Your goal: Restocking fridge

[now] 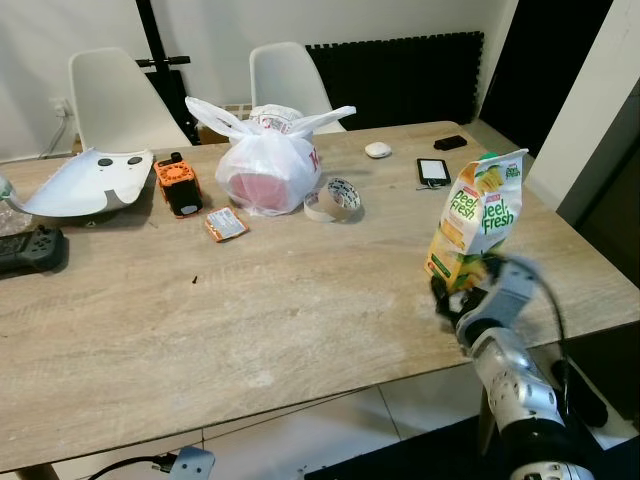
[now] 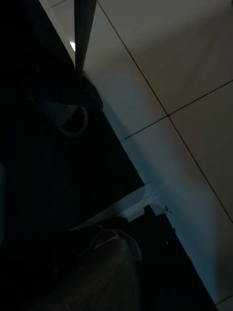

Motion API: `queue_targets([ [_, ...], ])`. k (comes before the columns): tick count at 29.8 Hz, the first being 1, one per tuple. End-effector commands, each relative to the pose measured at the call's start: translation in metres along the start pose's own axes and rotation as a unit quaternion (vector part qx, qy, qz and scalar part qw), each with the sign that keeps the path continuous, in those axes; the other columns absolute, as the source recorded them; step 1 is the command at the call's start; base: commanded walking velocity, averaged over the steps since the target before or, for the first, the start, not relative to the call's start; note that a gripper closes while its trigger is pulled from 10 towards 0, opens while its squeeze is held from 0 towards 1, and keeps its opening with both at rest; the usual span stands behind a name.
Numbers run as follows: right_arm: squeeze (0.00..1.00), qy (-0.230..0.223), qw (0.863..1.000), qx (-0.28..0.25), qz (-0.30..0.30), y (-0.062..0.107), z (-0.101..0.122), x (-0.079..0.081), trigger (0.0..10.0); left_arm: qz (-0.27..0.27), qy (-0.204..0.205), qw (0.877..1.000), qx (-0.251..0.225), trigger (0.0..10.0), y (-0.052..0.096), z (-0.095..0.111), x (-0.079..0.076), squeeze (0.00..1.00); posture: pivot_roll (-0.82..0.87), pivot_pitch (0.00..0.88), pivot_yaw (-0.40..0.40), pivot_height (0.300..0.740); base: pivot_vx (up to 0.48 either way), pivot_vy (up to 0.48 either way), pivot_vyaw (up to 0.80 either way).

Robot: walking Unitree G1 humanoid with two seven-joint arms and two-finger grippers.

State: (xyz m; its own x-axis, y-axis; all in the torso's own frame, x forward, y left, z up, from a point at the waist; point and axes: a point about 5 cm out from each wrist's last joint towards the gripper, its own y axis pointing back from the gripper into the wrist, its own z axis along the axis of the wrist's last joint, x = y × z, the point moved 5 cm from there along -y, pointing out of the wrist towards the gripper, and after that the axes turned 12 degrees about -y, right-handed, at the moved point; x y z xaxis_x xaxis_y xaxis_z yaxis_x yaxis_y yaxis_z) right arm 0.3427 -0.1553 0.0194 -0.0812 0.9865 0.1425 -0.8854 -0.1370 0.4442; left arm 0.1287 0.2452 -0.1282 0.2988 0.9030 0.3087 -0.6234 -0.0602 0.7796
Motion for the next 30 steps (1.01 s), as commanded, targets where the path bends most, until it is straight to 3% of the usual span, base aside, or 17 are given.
queue_targets([
  [1, 0.0, 0.098, 0.994, 0.053, 0.013, 0.003, -0.028, 0.002, 10.0, -0.002, -0.014, 1.0, 0.007, 10.0, 0.001, -0.004, 0.006, 0.0, 0.07, 0.0, 0.018, 0.74, 0.0, 0.0, 0.0],
  [4, 0.0, 0.157, 0.985, 0.076, 0.017, 0.006, -0.035, -0.008, 10.0, -0.003, -0.014, 1.0, 0.007, 10.0, 0.001, -0.004, 0.006, 0.0, 0.06, 0.0, 0.019, 0.74, 0.0, 0.0, 0.0],
  [6, 0.0, 0.168, 0.982, 0.082, 0.017, 0.007, -0.036, -0.01, 10.0, -0.003, -0.015, 1.0, 0.007, 10.0, 0.001, -0.004, 0.006, 0.0, 0.06, 0.0, 0.019, 0.74, 0.0, 0.0, 0.0],
  [7, 0.0, 0.2, 0.975, 0.091, 0.012, 0.009, -0.034, -0.021, 10.0, -0.003, -0.015, 1.0, 0.006, 10.0, 0.001, -0.004, 0.005, 0.0, 0.06, 0.0, 0.019, 0.74, 0.0, 0.0, 0.0],
  [12, 0.0, 0.229, 0.97, 0.081, 0.022, 0.01, -0.022, -0.027, 10.0, -0.004, -0.015, 1.0, 0.006, 10.0, 0.001, -0.004, 0.006, 0.0, 0.06, 0.0, 0.022, 0.74, 0.0, 0.0, 0.0],
  [15, 0.0, 0.23, 0.965, 0.057, 0.114, 0.016, -0.001, -0.002, 10.0, -0.005, -0.018, 1.0, 0.006, 10.0, 0.002, -0.004, 0.006, 0.0, 0.06, 0.0, 0.026, 0.74, 0.0, 0.0, 0.0],
  [16, 0.0, 0.239, 0.949, 0.034, 0.204, 0.028, 0.012, 0.026, 10.0, -0.006, -0.019, 1.0, 0.006, 10.0, 0.002, -0.004, 0.006, 0.0, 0.06, 0.0, 0.026, 0.74, 0.0, 0.0, 0.0],
  [21, 0.0, 0.248, 0.909, -0.008, 0.334, 0.059, 0.04, 0.073, 10.0, -0.006, -0.02, 1.0, 0.006, 10.0, 0.002, -0.004, 0.007, 0.0, 0.06, 0.0, 0.028, 0.74, 0.0, 0.0, 0.0],
  [23, 0.0, 0.246, 0.904, -0.014, 0.348, 0.063, 0.044, 0.078, 10.0, -0.006, -0.021, 1.0, 0.006, 10.0, 0.002, -0.004, 0.007, 0.0, 0.06, 0.0, 0.028, 0.74, 0.0, 0.0, 0.0],
  [25, 0.0, 0.247, 0.891, -0.051, 0.378, 0.073, 0.064, 0.094, 10.0, -0.006, -0.02, 1.0, 0.006, 10.0, 0.002, -0.004, 0.007, 0.0, 0.06, 0.0, 0.028, 0.74, 0.0, 0.0, 0.0],
  [26, 0.0, 0.235, 0.892, -0.102, 0.372, 0.075, 0.09, 0.102, 10.0, -0.007, -0.02, 1.0, 0.006, 10.0, 0.002, -0.004, 0.008, 0.0, 0.06, 0.0, 0.028, 0.74, 0.0, 0.0, 0.0],
  [27, 0.0, 0.235, 0.892, -0.102, 0.372, 0.075, 0.09, 0.102, 10.0, -0.007, -0.02, 1.0, 0.006, 10.0, 0.002, -0.004, 0.008, 0.0, 0.06, 0.0, 0.028, 0.74, 0.0, 0.0, 0.0],
  [30, 0.0, 0.209, 0.904, -0.209, 0.308, 0.07, 0.146, 0.101, 10.0, -0.008, -0.021, 1.0, 0.006, 10.0, 0.002, -0.004, 0.008, 0.0, 0.06, 0.0, 0.035, 0.74, 0.0, 0.0, 0.0],
])
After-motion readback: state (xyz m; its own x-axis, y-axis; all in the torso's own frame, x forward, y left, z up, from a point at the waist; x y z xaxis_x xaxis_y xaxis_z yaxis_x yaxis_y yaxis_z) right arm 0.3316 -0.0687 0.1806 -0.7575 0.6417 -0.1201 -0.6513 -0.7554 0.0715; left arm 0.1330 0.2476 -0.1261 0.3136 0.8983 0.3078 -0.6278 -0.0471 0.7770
